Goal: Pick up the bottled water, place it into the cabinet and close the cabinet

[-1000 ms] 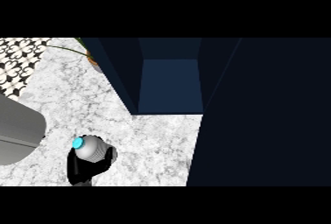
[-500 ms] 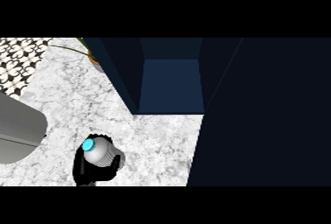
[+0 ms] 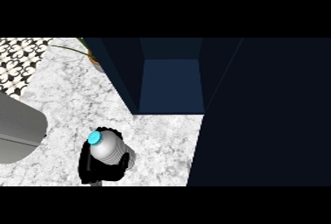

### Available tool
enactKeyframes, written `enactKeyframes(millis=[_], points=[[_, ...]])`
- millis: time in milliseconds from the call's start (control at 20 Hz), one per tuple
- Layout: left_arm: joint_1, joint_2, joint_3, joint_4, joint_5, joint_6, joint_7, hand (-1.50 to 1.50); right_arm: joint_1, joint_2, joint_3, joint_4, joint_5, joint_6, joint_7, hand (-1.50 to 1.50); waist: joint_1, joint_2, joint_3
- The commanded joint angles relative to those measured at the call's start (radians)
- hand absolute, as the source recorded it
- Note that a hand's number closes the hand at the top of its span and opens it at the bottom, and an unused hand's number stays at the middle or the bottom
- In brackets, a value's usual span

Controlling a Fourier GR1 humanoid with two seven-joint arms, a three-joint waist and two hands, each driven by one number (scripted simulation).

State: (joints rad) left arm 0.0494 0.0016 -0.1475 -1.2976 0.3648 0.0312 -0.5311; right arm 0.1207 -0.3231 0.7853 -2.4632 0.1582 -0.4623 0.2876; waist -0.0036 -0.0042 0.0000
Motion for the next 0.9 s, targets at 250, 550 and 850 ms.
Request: enactKeyframes(millis=[250, 550, 850], points=[[-0.012, -0.002, -0.148, -0.249, -0.037, 0.218, 0.152, 1.50, 0.042, -0.017, 0.030, -0.086, 0.093, -0.010, 0.011, -1.50, -0.003, 0.000, 0.000], [-0.119, -0.002, -0.242, -0.250, -0.040, 0.338, 0.200, 1.50, 0.004, -0.032, -0.053, -0.078, 0.025, 0.014, 0.010, -1.50, -0.002, 0.003, 0.000], [-0.294, -0.002, -0.208, -0.186, -0.050, 0.421, 0.261, 1.50, 0.020, -0.040, -0.039, -0.079, 0.021, 0.010, -0.003, -1.50, -0.005, 0.003, 0.000]])
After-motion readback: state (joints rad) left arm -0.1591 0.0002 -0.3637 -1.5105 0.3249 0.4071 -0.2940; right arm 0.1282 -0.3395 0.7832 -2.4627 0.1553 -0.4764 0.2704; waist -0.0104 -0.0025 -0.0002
